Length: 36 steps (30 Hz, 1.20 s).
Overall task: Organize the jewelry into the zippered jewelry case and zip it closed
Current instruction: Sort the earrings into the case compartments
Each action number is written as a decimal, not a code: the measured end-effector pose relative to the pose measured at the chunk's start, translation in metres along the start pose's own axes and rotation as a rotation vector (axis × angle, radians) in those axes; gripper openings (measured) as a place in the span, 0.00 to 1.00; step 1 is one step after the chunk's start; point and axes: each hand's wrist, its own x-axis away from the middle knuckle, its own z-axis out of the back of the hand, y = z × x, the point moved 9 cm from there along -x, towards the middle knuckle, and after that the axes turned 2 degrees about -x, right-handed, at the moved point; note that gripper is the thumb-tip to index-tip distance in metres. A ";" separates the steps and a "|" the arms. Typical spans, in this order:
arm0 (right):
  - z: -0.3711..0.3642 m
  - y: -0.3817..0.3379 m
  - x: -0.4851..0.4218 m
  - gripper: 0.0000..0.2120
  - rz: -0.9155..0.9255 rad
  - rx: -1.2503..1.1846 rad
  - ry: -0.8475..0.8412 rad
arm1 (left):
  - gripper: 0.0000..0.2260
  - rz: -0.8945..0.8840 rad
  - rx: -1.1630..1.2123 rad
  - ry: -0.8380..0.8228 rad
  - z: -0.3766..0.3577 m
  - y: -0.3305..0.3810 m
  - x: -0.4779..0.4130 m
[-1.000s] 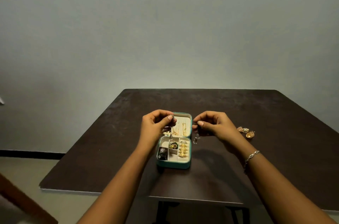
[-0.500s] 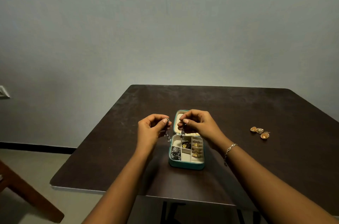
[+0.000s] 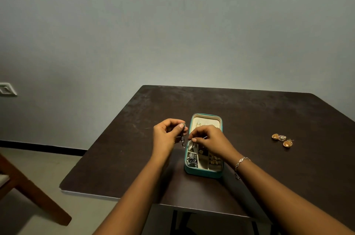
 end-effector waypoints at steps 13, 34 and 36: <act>-0.006 0.015 -0.010 0.04 -0.048 0.287 0.031 | 0.08 -0.020 -0.025 0.012 0.000 -0.002 -0.001; 0.079 0.080 0.061 0.04 -0.120 -0.083 0.446 | 0.08 0.019 -0.202 -0.033 -0.030 -0.031 -0.024; 0.080 0.084 0.066 0.05 -0.128 -0.113 0.455 | 0.07 -0.016 -0.298 -0.007 -0.026 -0.032 -0.024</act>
